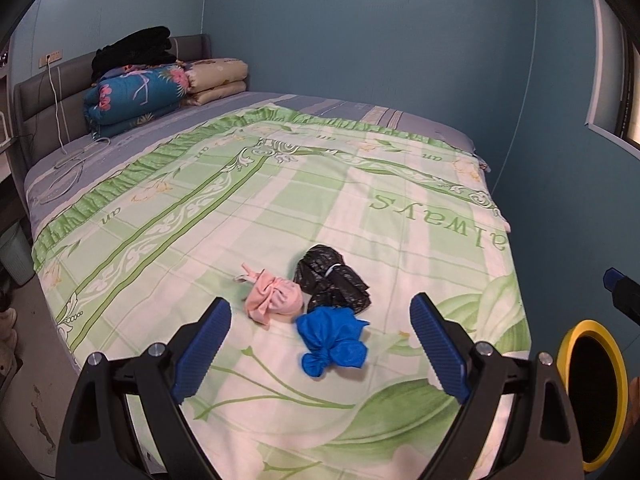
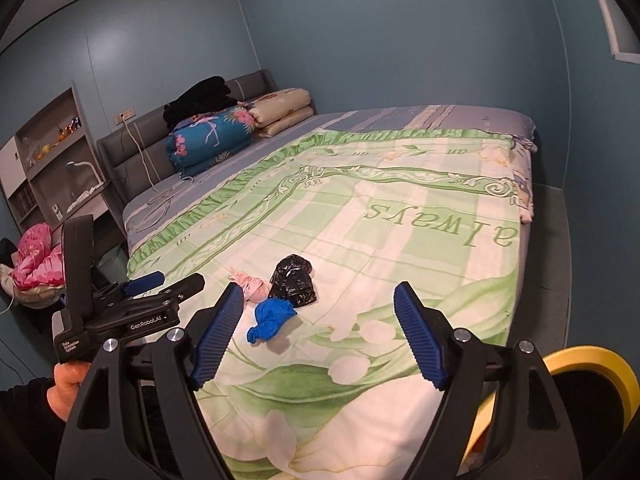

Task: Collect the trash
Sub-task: 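Move both open tools back over the pink, black and blue bags on the bed, then grasp the pink bag with the left tool while the right tool grasps the blue bag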

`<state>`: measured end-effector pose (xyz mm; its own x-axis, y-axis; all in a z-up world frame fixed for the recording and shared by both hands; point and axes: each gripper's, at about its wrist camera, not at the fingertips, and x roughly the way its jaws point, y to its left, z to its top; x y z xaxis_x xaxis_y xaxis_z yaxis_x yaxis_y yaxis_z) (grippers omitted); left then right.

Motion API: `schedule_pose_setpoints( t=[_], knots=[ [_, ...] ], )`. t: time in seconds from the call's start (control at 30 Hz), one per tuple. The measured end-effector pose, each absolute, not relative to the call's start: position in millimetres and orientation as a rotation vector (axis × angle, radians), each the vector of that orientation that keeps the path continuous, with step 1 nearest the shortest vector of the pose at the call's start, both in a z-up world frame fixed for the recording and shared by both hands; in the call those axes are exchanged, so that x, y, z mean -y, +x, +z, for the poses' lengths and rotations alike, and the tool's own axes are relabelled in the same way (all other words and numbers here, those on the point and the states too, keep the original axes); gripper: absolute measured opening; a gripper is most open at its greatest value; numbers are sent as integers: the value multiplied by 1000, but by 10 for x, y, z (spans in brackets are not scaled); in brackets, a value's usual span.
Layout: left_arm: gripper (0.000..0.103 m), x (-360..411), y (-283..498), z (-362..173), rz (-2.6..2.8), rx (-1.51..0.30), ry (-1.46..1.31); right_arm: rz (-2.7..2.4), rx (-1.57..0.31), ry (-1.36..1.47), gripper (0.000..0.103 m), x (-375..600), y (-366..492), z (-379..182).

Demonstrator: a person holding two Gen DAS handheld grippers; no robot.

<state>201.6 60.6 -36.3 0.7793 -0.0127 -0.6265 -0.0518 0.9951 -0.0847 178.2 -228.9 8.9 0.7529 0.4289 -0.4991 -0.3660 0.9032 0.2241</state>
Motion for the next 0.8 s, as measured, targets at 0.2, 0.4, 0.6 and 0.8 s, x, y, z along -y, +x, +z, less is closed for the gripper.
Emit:
schedule_pose_setpoints(
  t=[0.2, 0.4, 0.6, 0.8],
  knots=[
    [88, -839, 2191, -541, 60, -713, -126, 479, -613, 82, 74, 2018, 2048, -73],
    [88, -1027, 2398, -766, 90, -761, -150, 521, -669, 42, 75, 1735, 2338, -287],
    [88, -1202, 2625, -1038, 114, -820, -182, 552, -746, 1, 75, 1482, 2615, -556],
    [88, -1361, 2849, -1270, 130, -870, -219, 578, -826, -27, 75, 1238, 2885, -829]
  ],
)
